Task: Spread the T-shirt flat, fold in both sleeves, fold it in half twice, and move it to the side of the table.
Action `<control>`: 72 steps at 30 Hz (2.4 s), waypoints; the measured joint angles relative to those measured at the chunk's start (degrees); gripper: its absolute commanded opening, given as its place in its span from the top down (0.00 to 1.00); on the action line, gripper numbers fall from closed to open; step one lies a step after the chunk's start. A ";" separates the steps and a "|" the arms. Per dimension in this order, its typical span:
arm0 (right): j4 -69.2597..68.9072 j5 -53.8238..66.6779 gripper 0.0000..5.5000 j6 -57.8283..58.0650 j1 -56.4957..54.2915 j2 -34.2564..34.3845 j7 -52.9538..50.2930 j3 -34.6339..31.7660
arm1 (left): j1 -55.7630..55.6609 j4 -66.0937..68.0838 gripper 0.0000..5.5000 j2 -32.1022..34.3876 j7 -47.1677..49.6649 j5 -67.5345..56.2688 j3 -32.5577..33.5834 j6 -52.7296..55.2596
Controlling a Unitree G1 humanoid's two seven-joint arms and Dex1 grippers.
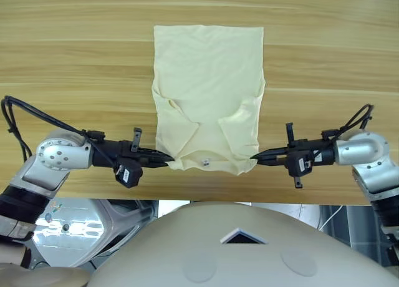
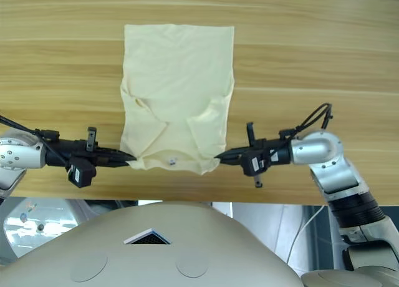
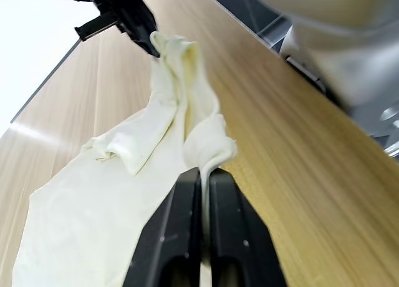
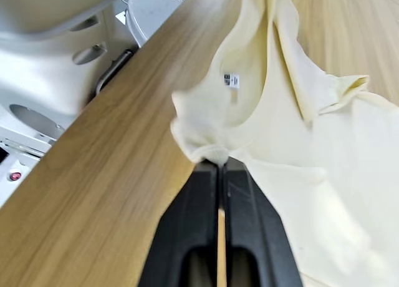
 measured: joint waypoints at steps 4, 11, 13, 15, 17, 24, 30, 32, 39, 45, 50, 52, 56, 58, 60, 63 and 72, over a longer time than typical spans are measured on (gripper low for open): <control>-4.24 2.81 0.99 -0.75 1.44 -2.30 0.67 -2.80 | 3.51 -4.15 1.00 3.33 -1.97 -3.74 0.63 -1.75; -11.89 6.33 0.99 -5.21 7.80 -4.05 0.80 -5.31 | 6.90 -9.95 1.00 5.20 -5.87 -11.89 0.07 -2.85; -13.30 7.16 0.99 -6.15 8.57 -4.28 0.78 -5.80 | 7.72 -11.19 1.00 5.72 -6.03 -13.73 0.56 -3.02; -13.47 7.18 0.99 -6.26 8.84 -4.35 0.72 -6.30 | 7.61 -11.61 1.00 5.70 -6.04 -14.66 1.33 -2.89; -13.72 7.48 0.99 -6.34 8.98 -4.36 0.67 -6.69 | 6.89 -11.43 1.00 5.12 -5.99 -15.43 2.28 -1.87; -10.20 10.60 0.99 0.66 -3.61 1.83 -6.58 -8.13 | -2.07 -5.95 1.00 -0.92 -5.73 -16.05 4.93 3.33; 3.26 1.56 0.99 6.76 -20.19 11.37 -16.40 -7.29 | -20.25 10.40 1.00 -12.18 -2.25 -15.62 9.02 11.57; 10.10 -2.58 0.99 6.51 -24.97 14.51 -19.21 -6.08 | -26.88 17.60 1.00 -16.28 0.81 -13.50 10.03 13.32; 37.14 -18.52 0.99 -0.49 -33.45 22.13 -25.25 2.11 | -43.84 50.07 1.00 -27.97 19.98 7.94 8.86 13.15; 56.10 -25.71 0.99 -4.22 -39.76 27.19 -31.94 4.80 | -47.59 68.01 1.00 -33.62 28.87 21.98 3.00 9.88; 67.99 -26.92 0.99 -4.01 -46.53 30.16 -41.78 2.99 | -48.12 75.10 1.00 -37.30 33.16 27.17 0.87 8.93; 70.91 -27.11 0.99 -4.10 -48.72 30.96 -44.86 2.24 | -48.91 76.46 1.00 -37.92 35.13 28.45 0.86 8.92; 75.34 -27.27 0.99 -4.39 -49.89 32.53 -48.92 1.70 | -50.49 77.80 1.00 -39.18 36.95 28.51 1.31 8.93; 76.91 -27.18 1.00 -4.45 -50.78 33.47 -50.86 0.71 | -51.35 78.30 0.92 -39.74 37.08 28.43 2.29 9.20; 78.21 -27.16 1.00 -4.35 -51.76 34.17 -52.04 0.01 | -52.30 78.98 0.85 -40.21 38.08 28.14 3.46 10.61; 80.18 -27.65 1.00 -3.73 -52.54 34.48 -53.32 0.01 | -53.78 79.95 0.77 -40.95 39.35 27.10 5.53 12.97; 84.81 -29.59 0.81 -0.89 -52.55 38.44 -57.11 0.05 | -53.83 81.24 0.54 -42.59 38.20 26.88 7.37 17.42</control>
